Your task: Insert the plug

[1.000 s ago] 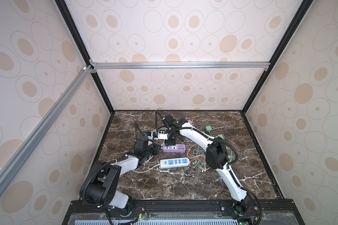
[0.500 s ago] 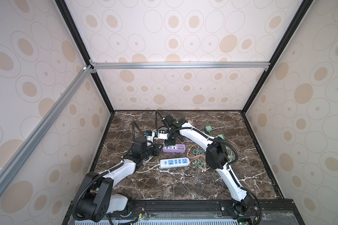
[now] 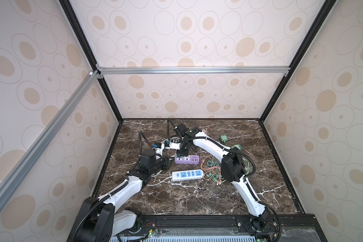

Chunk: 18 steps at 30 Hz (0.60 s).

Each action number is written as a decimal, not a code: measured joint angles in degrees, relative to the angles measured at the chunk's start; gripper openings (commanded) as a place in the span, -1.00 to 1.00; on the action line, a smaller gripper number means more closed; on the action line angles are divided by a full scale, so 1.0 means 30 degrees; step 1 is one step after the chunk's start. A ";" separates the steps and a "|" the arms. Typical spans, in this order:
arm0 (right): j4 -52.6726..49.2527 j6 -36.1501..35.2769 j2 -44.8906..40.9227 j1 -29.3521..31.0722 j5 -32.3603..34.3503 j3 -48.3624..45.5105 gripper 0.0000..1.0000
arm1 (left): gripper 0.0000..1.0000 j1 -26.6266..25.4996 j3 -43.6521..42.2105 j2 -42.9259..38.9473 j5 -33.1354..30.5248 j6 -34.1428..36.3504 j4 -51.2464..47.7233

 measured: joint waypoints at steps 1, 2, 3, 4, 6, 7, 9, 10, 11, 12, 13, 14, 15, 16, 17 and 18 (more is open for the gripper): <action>0.0000 0.0080 0.0000 0.0000 -0.0007 -0.0007 -0.44 | -0.10 0.0000 0.0000 -0.0182 -0.0036 0.0000 -0.0160; 0.0000 0.0138 -0.0007 0.0000 -0.0022 -0.0007 -0.43 | -0.08 -0.0007 0.0000 -0.0342 -0.0066 -0.0015 -0.0321; 0.0000 0.0204 -0.0015 0.0000 -0.0051 -0.0007 -0.39 | -0.06 -0.0015 0.0000 -0.0510 -0.0124 -0.0007 -0.0488; 0.0007 0.0299 -0.0029 -0.0007 -0.0095 -0.0036 -0.34 | -0.02 -0.0022 0.0007 -0.0656 -0.0175 0.0000 -0.0627; 0.0080 0.0510 -0.0036 0.0000 -0.0182 -0.0066 -0.27 | 0.04 -0.0051 0.0007 -0.0882 -0.0313 0.0000 -0.0882; 0.0117 0.0627 -0.0044 0.0000 -0.0211 -0.0080 -0.26 | 0.08 -0.0058 0.0007 -0.0984 -0.0386 0.0007 -0.1035; 0.0197 0.0794 -0.0109 0.0000 -0.0226 -0.0109 -0.20 | 0.14 -0.0066 0.0007 -0.1188 -0.0481 0.0022 -0.1290; 0.0233 0.0889 -0.0175 0.0000 -0.0255 -0.0109 -0.18 | 0.16 -0.0066 0.0007 -0.1304 -0.0510 0.0007 -0.1392; 0.0248 0.0947 -0.0233 0.0000 -0.0277 -0.0109 -0.16 | 0.16 -0.0073 0.0007 -0.1413 -0.0554 0.0015 -0.1472; 0.0277 0.1020 -0.0306 0.0000 -0.0284 -0.0109 -0.13 | 0.17 -0.0073 0.0007 -0.1501 -0.0576 0.0029 -0.1501; 0.0306 0.1100 -0.0379 0.0000 -0.0299 -0.0109 -0.12 | 0.17 -0.0073 0.0007 -0.1588 -0.0634 0.0029 -0.1515; 0.0335 0.1144 -0.0444 0.0000 -0.0313 -0.0117 -0.09 | 0.18 -0.0073 0.0007 -0.1661 -0.0663 0.0036 -0.1530; 0.0364 0.1202 -0.0517 0.0000 -0.0342 -0.0117 -0.07 | 0.18 -0.0073 0.0007 -0.1719 -0.0699 0.0036 -0.1559; 0.0372 0.1268 -0.0583 0.0000 -0.0357 -0.0117 -0.05 | 0.19 -0.0073 0.0007 -0.1770 -0.0721 0.0029 -0.1596; 0.0372 0.1341 -0.0648 0.0000 -0.0364 -0.0124 -0.04 | 0.20 -0.0073 0.0007 -0.1800 -0.0758 0.0036 -0.1625; 0.0364 0.1406 -0.0685 0.0000 -0.0364 -0.0131 -0.04 | 0.20 -0.0073 0.0007 -0.1829 -0.0772 0.0036 -0.1654</action>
